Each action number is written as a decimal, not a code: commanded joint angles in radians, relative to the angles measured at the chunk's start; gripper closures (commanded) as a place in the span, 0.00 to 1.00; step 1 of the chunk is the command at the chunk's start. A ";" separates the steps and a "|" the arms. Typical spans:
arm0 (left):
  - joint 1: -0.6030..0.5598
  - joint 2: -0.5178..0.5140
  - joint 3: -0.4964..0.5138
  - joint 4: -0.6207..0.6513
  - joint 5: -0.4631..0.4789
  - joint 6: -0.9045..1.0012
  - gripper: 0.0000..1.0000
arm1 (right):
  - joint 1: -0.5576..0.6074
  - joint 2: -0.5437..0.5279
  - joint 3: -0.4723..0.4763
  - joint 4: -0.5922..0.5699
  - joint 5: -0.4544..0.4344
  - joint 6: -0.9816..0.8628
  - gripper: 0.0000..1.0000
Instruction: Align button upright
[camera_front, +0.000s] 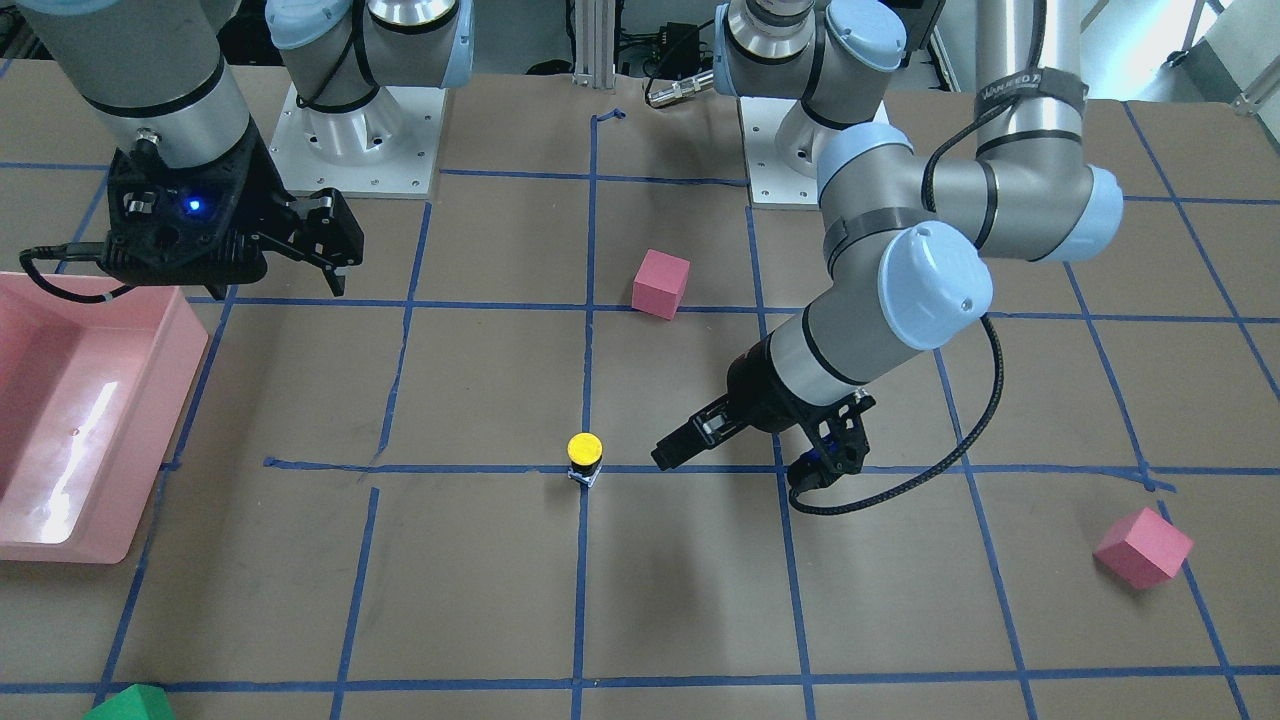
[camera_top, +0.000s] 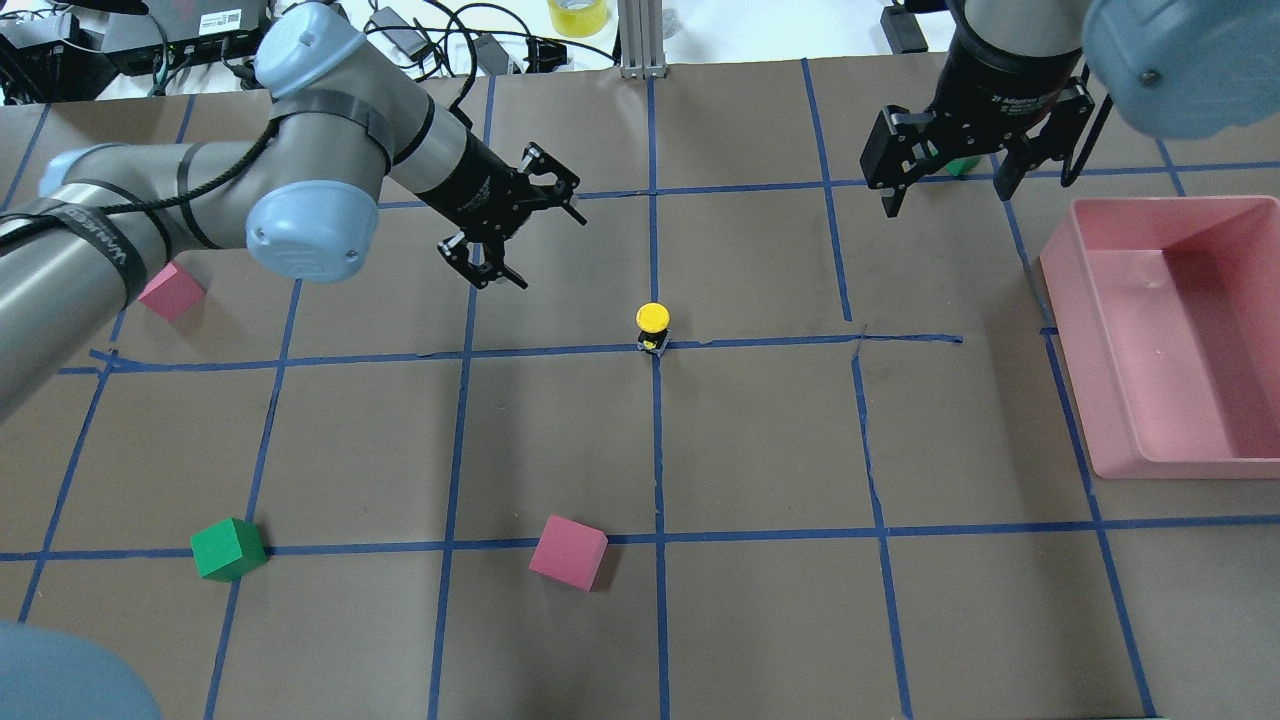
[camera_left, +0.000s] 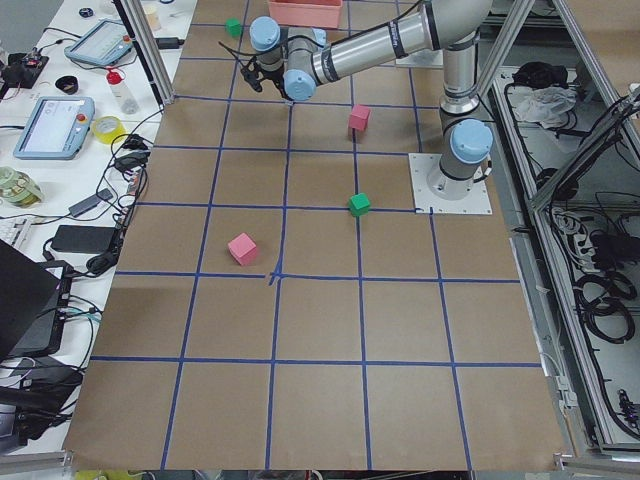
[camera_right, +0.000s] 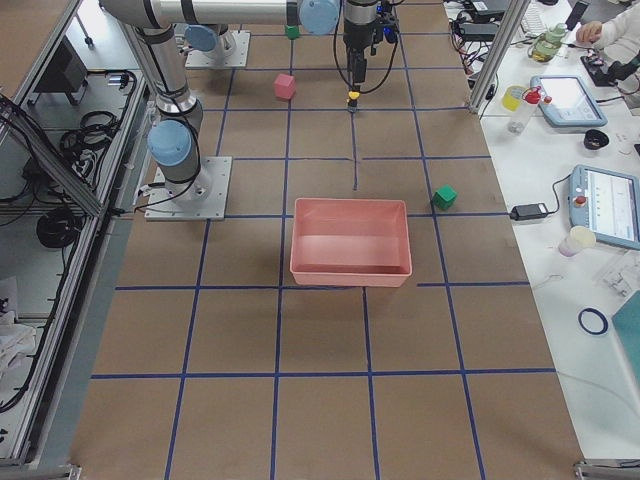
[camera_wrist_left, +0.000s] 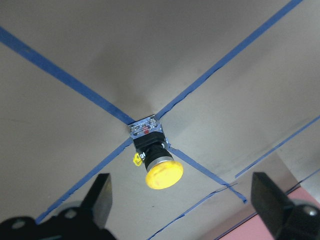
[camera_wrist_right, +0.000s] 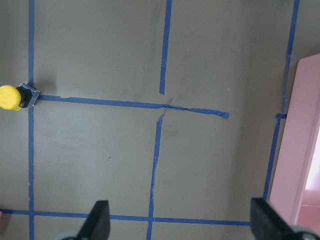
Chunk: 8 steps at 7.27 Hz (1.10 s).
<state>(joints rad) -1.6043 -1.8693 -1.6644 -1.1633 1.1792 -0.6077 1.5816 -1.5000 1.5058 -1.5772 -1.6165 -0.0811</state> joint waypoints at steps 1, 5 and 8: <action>0.027 0.109 0.076 -0.222 0.166 0.275 0.00 | 0.003 -0.002 -0.002 -0.004 0.001 0.004 0.00; 0.040 0.297 0.097 -0.329 0.349 0.586 0.00 | 0.002 -0.002 -0.002 -0.004 -0.002 0.004 0.00; 0.037 0.367 0.065 -0.413 0.369 0.664 0.00 | 0.002 -0.002 -0.002 -0.004 0.000 0.004 0.00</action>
<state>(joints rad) -1.5668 -1.5237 -1.5871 -1.5412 1.5412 0.0020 1.5831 -1.5018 1.5032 -1.5815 -1.6169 -0.0767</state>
